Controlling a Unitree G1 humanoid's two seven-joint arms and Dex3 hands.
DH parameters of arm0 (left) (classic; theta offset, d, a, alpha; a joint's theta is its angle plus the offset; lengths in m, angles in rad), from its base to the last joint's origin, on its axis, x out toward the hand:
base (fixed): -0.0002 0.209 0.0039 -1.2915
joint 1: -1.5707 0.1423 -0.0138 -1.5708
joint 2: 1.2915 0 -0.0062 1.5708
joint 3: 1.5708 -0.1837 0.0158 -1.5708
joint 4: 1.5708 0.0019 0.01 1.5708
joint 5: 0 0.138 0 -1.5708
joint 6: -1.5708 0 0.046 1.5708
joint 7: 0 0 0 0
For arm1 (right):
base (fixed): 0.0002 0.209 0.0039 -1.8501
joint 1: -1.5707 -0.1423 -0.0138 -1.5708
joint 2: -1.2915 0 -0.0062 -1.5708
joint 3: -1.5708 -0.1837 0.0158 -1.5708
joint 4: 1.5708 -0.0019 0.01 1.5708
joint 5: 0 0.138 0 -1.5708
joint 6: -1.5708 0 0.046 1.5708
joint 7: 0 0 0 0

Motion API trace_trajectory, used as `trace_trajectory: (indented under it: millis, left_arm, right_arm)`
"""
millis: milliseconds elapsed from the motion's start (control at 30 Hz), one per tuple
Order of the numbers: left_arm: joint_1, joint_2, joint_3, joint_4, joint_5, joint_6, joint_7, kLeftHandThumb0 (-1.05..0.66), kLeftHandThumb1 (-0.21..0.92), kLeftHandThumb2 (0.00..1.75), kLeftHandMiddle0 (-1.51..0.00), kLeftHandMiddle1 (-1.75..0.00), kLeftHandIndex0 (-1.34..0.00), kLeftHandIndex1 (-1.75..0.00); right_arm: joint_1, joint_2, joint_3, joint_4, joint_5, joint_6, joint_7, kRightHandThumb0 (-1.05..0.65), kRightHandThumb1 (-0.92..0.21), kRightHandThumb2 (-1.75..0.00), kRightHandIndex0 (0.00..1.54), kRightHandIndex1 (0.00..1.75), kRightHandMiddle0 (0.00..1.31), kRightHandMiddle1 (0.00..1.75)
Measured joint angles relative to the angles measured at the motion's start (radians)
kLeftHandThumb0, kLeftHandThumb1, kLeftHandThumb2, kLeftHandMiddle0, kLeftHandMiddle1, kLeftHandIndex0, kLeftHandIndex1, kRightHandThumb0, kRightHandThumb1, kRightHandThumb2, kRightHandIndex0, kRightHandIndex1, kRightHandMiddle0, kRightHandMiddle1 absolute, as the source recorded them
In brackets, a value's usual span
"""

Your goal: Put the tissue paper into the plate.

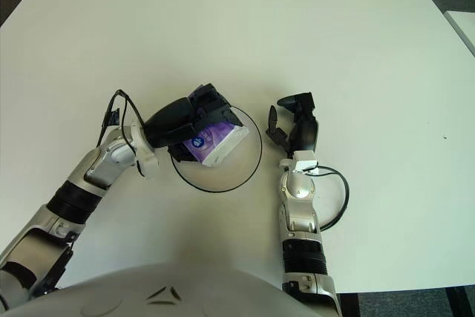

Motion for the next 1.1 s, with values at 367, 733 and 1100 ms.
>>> trace_trajectory:
  millis: [367,733,1100]
  left_arm:
    - [-0.005,0.017,0.009,0.021,0.031,-0.039,0.044,-1.04,0.92,0.73,0.0,-0.01,0.0,-0.17]
    - [-0.008,0.008,0.02,0.086,0.046,-0.12,0.145,-1.05,0.92,0.74,0.0,0.0,0.0,-0.06]
    - [-0.026,0.016,0.018,0.11,0.001,-0.144,0.124,-1.05,0.92,0.73,0.0,0.0,0.0,-0.01]
  right_arm:
    - [0.0,-0.014,-0.002,0.002,0.006,0.006,0.012,-0.41,-0.55,-1.02,0.6,1.22,0.43,1.75]
    - [-0.003,-0.01,-0.008,0.015,0.039,-0.022,0.038,-0.41,-0.55,-1.03,0.58,1.21,0.43,1.75]
    - [-0.004,-0.009,-0.009,0.031,0.042,-0.063,0.037,-0.4,-0.58,-0.98,0.58,1.2,0.4,1.75]
